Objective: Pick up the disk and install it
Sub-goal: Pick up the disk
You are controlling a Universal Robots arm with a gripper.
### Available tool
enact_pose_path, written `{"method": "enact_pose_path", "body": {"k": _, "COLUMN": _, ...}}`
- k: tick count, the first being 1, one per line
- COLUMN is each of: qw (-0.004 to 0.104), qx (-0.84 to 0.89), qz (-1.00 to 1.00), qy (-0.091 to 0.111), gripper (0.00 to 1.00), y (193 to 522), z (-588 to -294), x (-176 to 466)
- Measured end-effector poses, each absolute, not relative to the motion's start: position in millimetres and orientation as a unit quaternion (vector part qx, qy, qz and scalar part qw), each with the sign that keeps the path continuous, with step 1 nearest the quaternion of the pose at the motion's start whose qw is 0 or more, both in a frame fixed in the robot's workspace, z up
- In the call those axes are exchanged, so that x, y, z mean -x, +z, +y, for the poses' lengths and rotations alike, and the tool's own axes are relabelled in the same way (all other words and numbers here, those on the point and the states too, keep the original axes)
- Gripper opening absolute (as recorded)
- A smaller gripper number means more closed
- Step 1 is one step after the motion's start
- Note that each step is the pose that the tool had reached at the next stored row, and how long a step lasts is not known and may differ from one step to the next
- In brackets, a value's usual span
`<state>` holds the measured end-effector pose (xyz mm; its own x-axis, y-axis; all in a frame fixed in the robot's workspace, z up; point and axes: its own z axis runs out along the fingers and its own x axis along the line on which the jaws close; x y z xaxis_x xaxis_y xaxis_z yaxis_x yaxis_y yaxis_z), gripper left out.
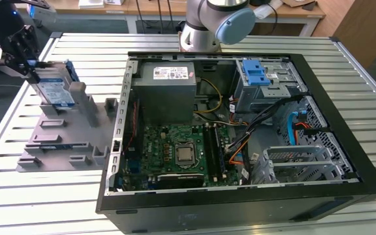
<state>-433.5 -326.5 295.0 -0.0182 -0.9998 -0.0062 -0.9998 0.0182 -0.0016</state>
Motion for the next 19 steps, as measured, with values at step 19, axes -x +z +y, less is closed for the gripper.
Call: {"method": "enact_pose_path", "body": {"k": 19, "qw": 0.003, "qx": 0.701, "qz": 0.714, "qy": 0.002, "gripper": 0.37, "y": 312, "z": -326, "x": 434}}
